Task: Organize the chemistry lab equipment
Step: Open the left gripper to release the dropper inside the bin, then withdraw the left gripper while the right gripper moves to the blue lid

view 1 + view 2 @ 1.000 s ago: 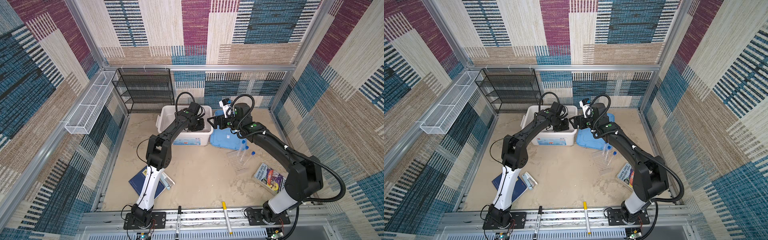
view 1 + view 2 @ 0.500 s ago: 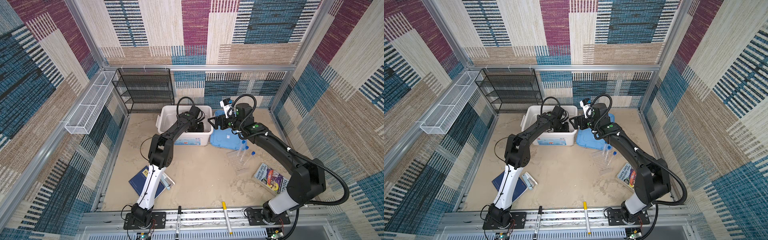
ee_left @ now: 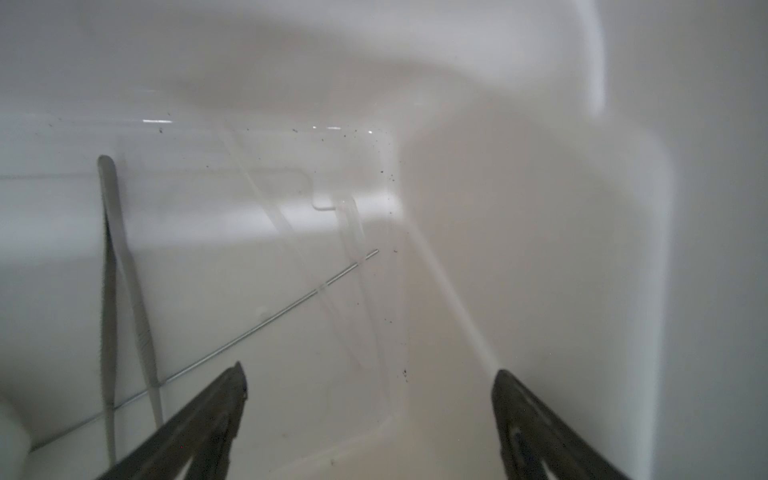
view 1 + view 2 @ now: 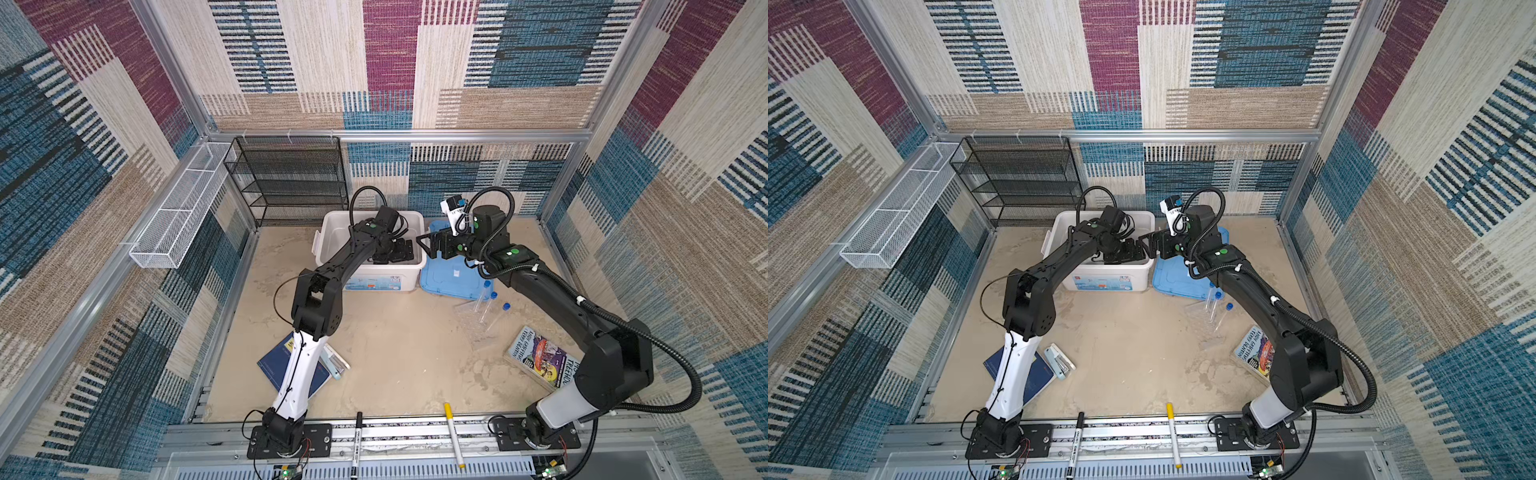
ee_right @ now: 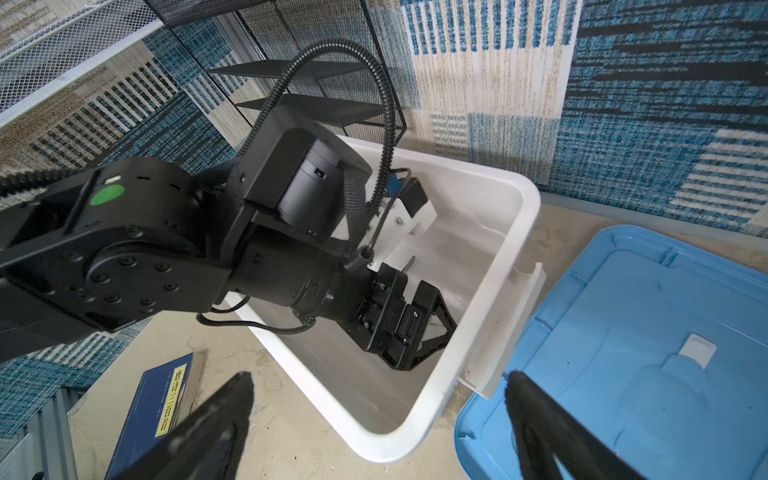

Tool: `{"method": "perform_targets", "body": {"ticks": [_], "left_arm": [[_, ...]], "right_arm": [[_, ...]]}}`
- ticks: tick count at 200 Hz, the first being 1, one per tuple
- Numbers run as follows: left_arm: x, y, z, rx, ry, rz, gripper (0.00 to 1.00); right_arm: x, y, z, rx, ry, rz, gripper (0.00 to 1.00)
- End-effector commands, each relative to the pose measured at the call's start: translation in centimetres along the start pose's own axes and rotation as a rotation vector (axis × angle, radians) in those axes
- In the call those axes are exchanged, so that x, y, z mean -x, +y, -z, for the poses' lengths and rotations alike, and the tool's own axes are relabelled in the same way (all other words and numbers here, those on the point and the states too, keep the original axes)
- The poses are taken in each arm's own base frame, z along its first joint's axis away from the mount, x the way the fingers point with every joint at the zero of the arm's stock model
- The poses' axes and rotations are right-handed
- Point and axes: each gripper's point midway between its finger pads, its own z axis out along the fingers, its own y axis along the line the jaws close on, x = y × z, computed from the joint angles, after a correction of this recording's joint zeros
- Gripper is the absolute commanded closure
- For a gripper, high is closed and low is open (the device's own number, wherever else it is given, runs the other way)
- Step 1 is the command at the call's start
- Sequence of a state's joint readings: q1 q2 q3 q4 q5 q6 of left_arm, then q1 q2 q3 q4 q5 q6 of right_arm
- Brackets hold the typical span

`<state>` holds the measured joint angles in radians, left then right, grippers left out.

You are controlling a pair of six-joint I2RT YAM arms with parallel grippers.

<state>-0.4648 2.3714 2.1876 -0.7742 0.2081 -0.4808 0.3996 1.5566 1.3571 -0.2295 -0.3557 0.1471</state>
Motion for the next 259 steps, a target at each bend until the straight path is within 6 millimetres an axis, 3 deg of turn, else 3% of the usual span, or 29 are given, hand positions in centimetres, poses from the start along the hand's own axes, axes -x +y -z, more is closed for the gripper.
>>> {"method": "perform_targets", "body": {"ticks": [1, 52, 80, 117, 154, 209, 259], "left_arm": [[0.9, 0.0, 1.9, 0.015, -0.039, -0.001, 0.00], [2.2, -2.0, 8.1, -0.023, -0.133, -0.021, 0.00], [2.3, -5.2, 12.7, -0.156, -0.169, -0.058, 0.00], [2.0, -7.7, 19.1, -0.266, -0.254, -0.083, 0.01], [0.1, -10.1, 23.5, -0.395, -0.301, -0.125, 0.01], [-3.6, -11.4, 26.0, -0.486, -0.319, -0.138, 0.00], [-7.2, -10.5, 24.1, -0.524, -0.253, -0.103, 0.00]], "right_arm": [[1.3, 0.1, 0.8, -0.021, -0.031, 0.022, 0.04], [4.8, 1.0, 5.1, -0.077, -0.159, 0.087, 0.01], [5.9, 0.8, 6.9, -0.135, -0.193, 0.107, 0.01], [5.5, -2.6, 8.3, -0.289, -0.171, 0.093, 0.01], [3.7, -5.9, 8.5, -0.358, -0.111, 0.039, 0.01], [-0.8, -13.9, 8.5, -0.488, -0.007, -0.161, 0.01], [-5.3, -19.9, 8.6, -0.570, 0.077, -0.298, 0.01]]}}
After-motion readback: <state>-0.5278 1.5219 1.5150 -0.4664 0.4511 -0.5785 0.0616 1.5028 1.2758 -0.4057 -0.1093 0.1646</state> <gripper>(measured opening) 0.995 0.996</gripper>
